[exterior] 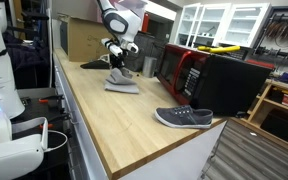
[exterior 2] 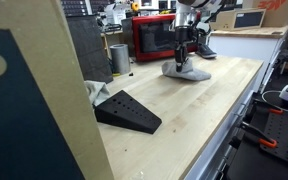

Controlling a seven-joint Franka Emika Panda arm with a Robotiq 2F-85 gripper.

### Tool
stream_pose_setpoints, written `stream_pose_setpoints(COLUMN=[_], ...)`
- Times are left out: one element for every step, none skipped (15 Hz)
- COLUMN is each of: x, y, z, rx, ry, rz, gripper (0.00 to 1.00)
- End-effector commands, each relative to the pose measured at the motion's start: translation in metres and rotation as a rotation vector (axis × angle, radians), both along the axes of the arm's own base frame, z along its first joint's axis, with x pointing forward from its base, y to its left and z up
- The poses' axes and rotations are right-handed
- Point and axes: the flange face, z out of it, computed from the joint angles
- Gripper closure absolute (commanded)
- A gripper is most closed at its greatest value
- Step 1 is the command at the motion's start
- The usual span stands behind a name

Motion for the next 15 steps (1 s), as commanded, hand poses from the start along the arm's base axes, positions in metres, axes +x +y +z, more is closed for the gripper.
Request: stream_pose_setpoints(x=[-0.014,-0.015,-0.017,-0.019,-0.022,-0.023,-0.025,-0.026,-0.025,-0.023,-0.022,-0.020,-0.019,-0.017,-0.014], y=[0.020,0.025,0.030,0.033,0.035,0.038,0.040,0.042,0.046,0.050,0.054,0.059,0.063,0.068,0.073], z=[-0.001,-0.002,-0.004,-0.005,-0.006,-0.007,-0.008,-0.008,-0.008,-0.007,-0.006,-0.006,-0.004,-0.002,-0.001], rx=[-0.054,-0.084,-0.117,-0.148,-0.179,-0.211,-0.244,-0.270,-0.285,-0.281,-0.274,-0.263,-0.256,-0.244,-0.233], ry=[0.017,0.019,0.026,0.029,0.040,0.042,0.041,0.031,0.013,-0.011,-0.028,-0.047,-0.066,-0.093,-0.121], rz=[0.134,0.172,0.220,0.266,0.314,0.353,0.391,0.422,0.434,0.426,0.421,0.419,0.415,0.405,0.395], gripper=[0.99,0.99,0.99,0.99,0.99,0.99,0.99,0.99,0.99,0.99,0.99,0.99,0.99,0.99,0.99])
